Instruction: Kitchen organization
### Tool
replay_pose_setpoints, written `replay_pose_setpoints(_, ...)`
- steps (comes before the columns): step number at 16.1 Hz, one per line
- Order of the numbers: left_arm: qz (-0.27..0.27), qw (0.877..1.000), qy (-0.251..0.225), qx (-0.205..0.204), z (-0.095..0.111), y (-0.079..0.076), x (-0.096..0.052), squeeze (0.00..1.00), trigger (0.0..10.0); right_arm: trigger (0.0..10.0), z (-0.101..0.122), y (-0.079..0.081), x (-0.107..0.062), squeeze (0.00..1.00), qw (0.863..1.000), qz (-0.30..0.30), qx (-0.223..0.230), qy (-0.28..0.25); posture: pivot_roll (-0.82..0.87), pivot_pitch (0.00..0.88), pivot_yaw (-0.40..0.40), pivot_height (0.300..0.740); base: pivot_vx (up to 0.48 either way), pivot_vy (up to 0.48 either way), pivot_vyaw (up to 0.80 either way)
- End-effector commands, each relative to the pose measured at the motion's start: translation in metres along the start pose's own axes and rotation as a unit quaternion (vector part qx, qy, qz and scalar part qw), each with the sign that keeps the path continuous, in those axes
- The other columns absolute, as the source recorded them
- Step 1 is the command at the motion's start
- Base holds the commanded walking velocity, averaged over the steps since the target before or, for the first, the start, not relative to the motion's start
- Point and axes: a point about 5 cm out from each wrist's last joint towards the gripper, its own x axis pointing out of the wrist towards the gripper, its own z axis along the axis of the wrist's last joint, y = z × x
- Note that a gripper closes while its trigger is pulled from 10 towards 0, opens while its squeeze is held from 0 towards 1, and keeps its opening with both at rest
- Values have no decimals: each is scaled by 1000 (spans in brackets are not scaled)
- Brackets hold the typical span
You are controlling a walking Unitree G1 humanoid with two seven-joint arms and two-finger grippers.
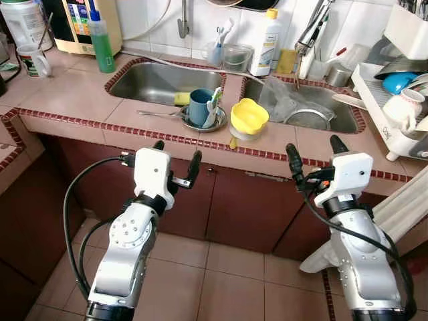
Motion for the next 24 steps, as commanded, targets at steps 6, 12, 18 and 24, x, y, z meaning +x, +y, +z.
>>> replay_pose_setpoints(6, -13, 1000, 20, -12, -4, 13, -3, 0, 10000, 10000, -9, 9, -6, 0, 999, -3, -8, 37, -17, 0, -35, 740, 0, 0, 0)
replay_pose_setpoints(12, -38, 999, 32, 2, -18, 14, -1, 0, 10000, 10000, -16, 7, -9, 0, 999, -16, -17, 42, -40, 0, -13, 740, 0, 0, 0)
replay_pose_setpoints(18, -39, 999, 24, 11, -17, 19, 1, 0, 10000, 10000, -17, 11, -6, 0, 999, -10, -20, 35, -29, 0, -13, 740, 0, 0, 0)
replay_pose_setpoints(24, -47, 999, 17, 10, -14, 21, 4, 0, 10000, 10000, -15, 3, -9, 0, 999, -16, -32, 33, -39, 0, -11, 740, 0, 0, 0)
